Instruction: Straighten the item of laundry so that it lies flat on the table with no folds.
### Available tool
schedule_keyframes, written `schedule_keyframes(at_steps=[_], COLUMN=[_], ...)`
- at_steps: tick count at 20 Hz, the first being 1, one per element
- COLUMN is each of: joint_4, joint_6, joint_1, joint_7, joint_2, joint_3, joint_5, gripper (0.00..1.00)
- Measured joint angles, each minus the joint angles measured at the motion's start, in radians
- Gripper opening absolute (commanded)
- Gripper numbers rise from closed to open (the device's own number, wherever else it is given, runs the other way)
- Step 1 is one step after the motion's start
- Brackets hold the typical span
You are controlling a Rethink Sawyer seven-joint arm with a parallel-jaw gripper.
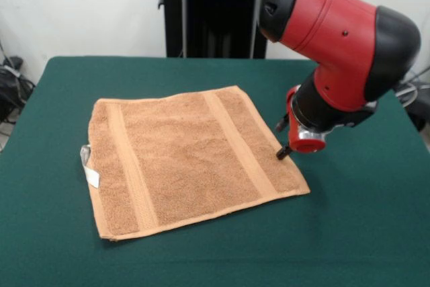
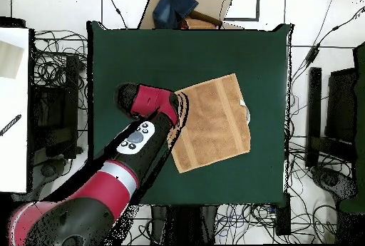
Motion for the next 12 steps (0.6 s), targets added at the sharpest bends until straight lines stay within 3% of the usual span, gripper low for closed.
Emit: schedule_keyframes(at_steps=[12], joint_4=[-0.001], joint_6=[0.016], joint_1=[0.001], joint_7=[0.000], joint_2=[-0.006], joint_3=[0.000], joint_5=[0.000], gripper=[1.00])
